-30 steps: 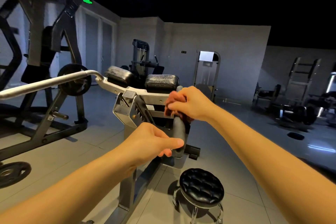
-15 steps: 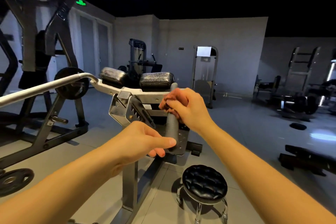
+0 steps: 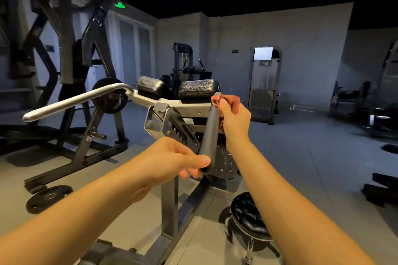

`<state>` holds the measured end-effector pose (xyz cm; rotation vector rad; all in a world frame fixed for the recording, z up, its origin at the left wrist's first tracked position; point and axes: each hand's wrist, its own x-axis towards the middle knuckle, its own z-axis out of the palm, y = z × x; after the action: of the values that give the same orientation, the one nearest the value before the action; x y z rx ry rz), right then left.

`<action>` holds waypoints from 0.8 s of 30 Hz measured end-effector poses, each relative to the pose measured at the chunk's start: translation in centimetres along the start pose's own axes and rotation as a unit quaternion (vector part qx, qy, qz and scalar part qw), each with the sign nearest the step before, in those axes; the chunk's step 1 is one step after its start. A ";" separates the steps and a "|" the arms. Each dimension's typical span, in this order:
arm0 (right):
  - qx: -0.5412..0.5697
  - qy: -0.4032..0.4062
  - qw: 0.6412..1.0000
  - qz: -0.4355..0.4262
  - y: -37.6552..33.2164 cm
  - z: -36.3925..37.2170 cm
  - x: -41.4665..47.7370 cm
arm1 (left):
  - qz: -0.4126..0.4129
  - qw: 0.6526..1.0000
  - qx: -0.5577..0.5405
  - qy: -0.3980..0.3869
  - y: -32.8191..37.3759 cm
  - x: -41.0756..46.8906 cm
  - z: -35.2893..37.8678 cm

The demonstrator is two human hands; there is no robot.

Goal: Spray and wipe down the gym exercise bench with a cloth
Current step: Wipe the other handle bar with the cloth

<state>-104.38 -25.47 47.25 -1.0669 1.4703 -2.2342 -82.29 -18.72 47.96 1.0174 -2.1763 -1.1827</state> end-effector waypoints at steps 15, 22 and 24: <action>0.010 0.007 1.000 0.000 -1.2 -0.2 -2.8 | -0.016 0.999 0.017 0.024 0.2 -0.8 -0.3; 0.072 -0.096 0.990 -0.070 -1.7 -4.4 -15.9 | -0.012 1.000 0.000 -0.009 -0.6 -0.5 -0.8; 0.041 -0.096 0.991 -0.081 -2.3 -3.9 -13.6 | -0.008 1.000 -0.001 -0.020 -0.7 -0.2 -0.9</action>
<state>-97.23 -14.02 42.54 -1.3752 1.2437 -2.2019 -81.24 -19.25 47.85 1.0193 -2.2024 -1.2217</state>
